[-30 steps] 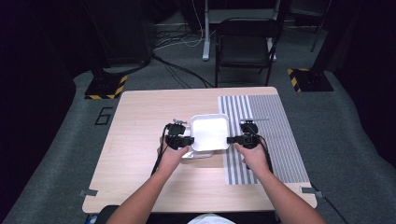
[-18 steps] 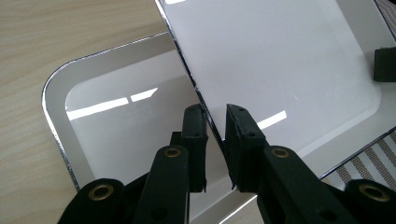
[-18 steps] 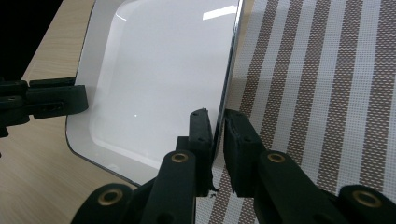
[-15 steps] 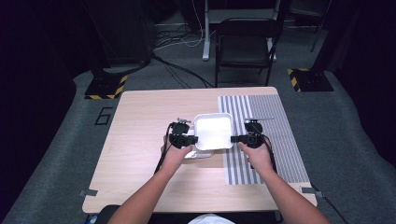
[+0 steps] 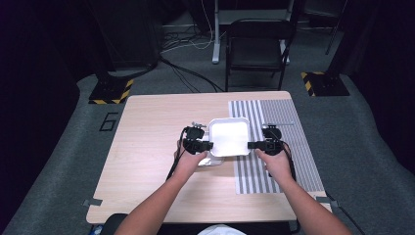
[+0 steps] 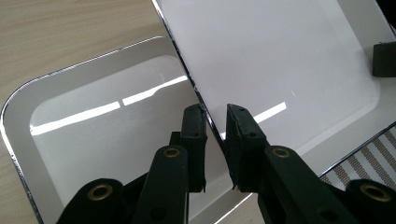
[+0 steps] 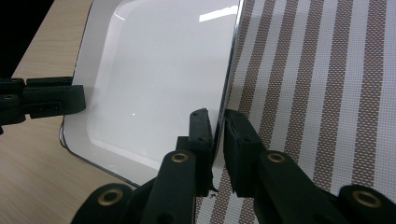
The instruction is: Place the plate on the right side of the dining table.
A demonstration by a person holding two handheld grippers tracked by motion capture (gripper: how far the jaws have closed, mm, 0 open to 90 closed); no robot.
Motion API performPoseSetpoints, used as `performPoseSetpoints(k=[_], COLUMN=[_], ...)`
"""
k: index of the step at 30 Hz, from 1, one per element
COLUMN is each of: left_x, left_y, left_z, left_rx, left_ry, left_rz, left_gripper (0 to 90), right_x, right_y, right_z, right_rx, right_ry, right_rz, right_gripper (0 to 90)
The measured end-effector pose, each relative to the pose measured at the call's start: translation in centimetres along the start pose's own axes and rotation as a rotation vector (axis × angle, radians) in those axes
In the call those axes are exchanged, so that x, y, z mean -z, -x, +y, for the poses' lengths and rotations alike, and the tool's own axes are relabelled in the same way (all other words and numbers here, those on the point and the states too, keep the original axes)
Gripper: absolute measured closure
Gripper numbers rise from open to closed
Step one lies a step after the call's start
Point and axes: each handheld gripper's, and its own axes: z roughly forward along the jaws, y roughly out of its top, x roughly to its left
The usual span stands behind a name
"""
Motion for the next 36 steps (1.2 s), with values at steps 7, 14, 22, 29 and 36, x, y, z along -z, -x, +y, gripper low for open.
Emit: performPoseSetpoints(k=[7, 14, 22, 29, 36], left_x=[0.0, -0.2, -0.7, -1.0, -1.4], left_y=[0.5, 0.9, 1.3, 1.9, 2.6], left_z=[0.4, 0.7, 0.9, 1.2, 1.5], left_rx=[-0.012, -0.018, -0.016, -0.026, -0.033], left_ry=[-0.003, 0.003, -0.007, -0.004, -0.004], left_rz=[-0.013, -0.023, -0.038, -0.051, -0.061], left_gripper=[77.8, 77.9, 77.8, 77.7, 77.6], right_x=[0.6, 1.1, 1.7, 2.2, 2.7], right_y=[0.3, 0.7, 1.0, 1.5, 2.1], right_z=[0.0, 0.0, -0.1, -0.2, -0.4], right_rx=[-0.009, -0.006, -0.015, -0.019, -0.031], right_ry=[0.007, 0.024, 0.027, 0.033, 0.036], right_rz=[-0.01, -0.017, -0.023, -0.039, -0.051], right_gripper=[81.6, 81.7, 81.6, 81.8, 82.1])
